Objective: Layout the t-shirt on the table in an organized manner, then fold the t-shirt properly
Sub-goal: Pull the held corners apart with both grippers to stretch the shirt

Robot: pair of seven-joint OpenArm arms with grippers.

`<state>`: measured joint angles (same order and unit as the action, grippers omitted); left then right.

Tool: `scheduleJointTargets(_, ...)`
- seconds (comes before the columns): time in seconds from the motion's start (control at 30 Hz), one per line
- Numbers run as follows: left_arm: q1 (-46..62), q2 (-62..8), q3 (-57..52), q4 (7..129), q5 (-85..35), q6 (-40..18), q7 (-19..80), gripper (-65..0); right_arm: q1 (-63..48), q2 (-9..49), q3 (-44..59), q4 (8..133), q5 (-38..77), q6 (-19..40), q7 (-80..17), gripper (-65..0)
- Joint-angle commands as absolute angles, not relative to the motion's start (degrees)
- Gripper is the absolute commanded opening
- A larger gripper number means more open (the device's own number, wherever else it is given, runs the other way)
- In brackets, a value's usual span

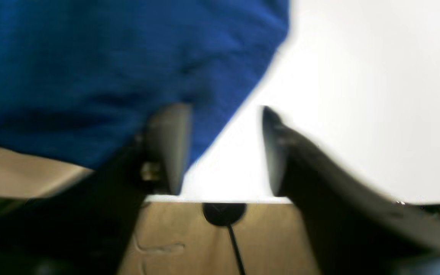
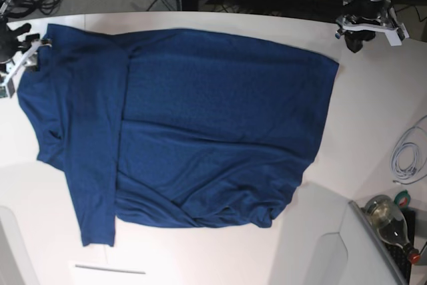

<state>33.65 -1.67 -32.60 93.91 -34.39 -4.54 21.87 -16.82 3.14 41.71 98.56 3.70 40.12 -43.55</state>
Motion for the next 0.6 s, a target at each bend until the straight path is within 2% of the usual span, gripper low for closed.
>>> scheduleJointTargets(0.0,33.36,-2.07,-32.84,93.05,-34.86,-5.32,20.97,-27.3,-16.66,3.56,42.86,99.56,3.65,40.0,-42.77,-22.2)
scheduleJointTargets(0.03,31.96,-2.07,-32.84,91.56,-34.86,-6.46,20.97,-25.8,-16.57,3.03,43.47,99.56,3.65,40.0,-42.77,-18.6)
scheduleJointTargets(0.07,30.81,-2.07,-32.84,89.98,-34.68,-7.52,20.97,-26.3,-16.22,3.03,43.91,99.47,3.65,40.0,-42.77,-17.7)
scheduleJointTargets(0.23,25.01,-1.98,-32.48,82.07,-34.59,-12.53,20.97,-32.6,-15.08,2.95,46.9,95.08,3.65,40.0,-41.27,-17.7)
scheduleJointTargets(0.3,23.08,-1.98,-32.57,79.43,-34.59,-12.79,20.97,-34.2,-14.81,2.86,49.36,92.88,4.0,40.0,-40.13,-17.7)
scheduleJointTargets(0.43,19.82,-1.98,-32.48,75.03,-34.51,-12.79,20.97,-34.4,-14.73,3.56,55.6,88.4,13.23,40.0,-40.04,-17.0)
scheduleJointTargets(0.57,18.24,-1.98,-32.4,73.27,-34.51,-12.79,20.97,-34.6,-16.66,5.32,52.79,84.53,16.75,40.0,-40.04,-17.3)
